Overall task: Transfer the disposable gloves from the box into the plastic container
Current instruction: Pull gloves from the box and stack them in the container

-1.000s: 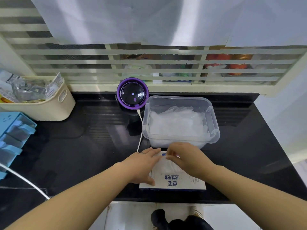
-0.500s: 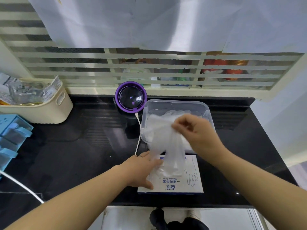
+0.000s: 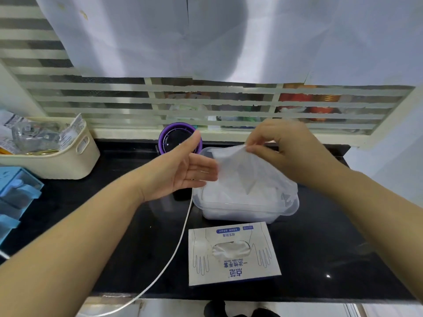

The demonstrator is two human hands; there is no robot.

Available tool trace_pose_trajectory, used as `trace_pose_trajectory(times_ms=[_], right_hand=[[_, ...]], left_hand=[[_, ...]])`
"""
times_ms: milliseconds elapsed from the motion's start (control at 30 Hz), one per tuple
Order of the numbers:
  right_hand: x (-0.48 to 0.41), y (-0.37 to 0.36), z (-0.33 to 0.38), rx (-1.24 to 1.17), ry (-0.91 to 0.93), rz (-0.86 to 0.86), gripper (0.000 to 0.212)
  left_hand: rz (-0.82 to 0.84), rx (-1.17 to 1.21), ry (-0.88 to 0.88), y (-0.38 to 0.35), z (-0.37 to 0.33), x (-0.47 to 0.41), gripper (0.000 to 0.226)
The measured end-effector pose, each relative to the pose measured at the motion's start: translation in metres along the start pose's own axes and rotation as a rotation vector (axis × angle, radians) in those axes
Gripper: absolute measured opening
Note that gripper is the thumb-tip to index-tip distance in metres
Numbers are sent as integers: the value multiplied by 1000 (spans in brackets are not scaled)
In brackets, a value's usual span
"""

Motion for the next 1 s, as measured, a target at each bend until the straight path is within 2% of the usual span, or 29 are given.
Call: trace_pose_trajectory(times_ms=[67,100,267,367,467,533,633,733,800,900,933,1000], right_hand=[[-2,-7,5,48,74,58,24],[-2,-10,6,73,88,88,28],[-11,-17,0,175,146,133,18],[-18,-25,-19,138,57,216,31],[-10,-59,-54,172,-97,424,50],[2,-85,-76,151,-198,553,56],[15,-109,-90,100,-221,605,58],[20,-124,-95,121,-203,645,62],[26,-136,-102,130,-228,733,65],[34,-149,-110,154,-259,847,73],[37,-153,-111,161,-267,873,75],[40,-159,-113,183,-278,903,78]], left_hand=[[22,-34,6,-6,-3,-6,78],[3,-41,-11,-9,-5,-11,77],[-217,-76,-133,-13,-15,-34,24],[-305,-74,-122,-10,-10,-47,14],[-397,-283,-75,-4,5,-63,8],[-432,-313,-30,-2,19,-72,6],[-439,-423,-17,-2,34,-84,18],[-368,-604,34,-5,39,-95,58],[-341,-701,48,-6,41,-98,79],[-339,-832,56,-8,39,-93,82],[-385,-990,9,-8,33,-89,81],[-475,-1359,-195,-13,15,-85,71]])
Point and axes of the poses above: each hand's wrist, its own x-axis away from the middle knuckle, its own y-axis out of the back of the hand, z = x × y, the point moved 6 cm from there along -x, towards the middle knuckle, and after that the axes turned 3 degrees about -z, right-handed, at the moved point
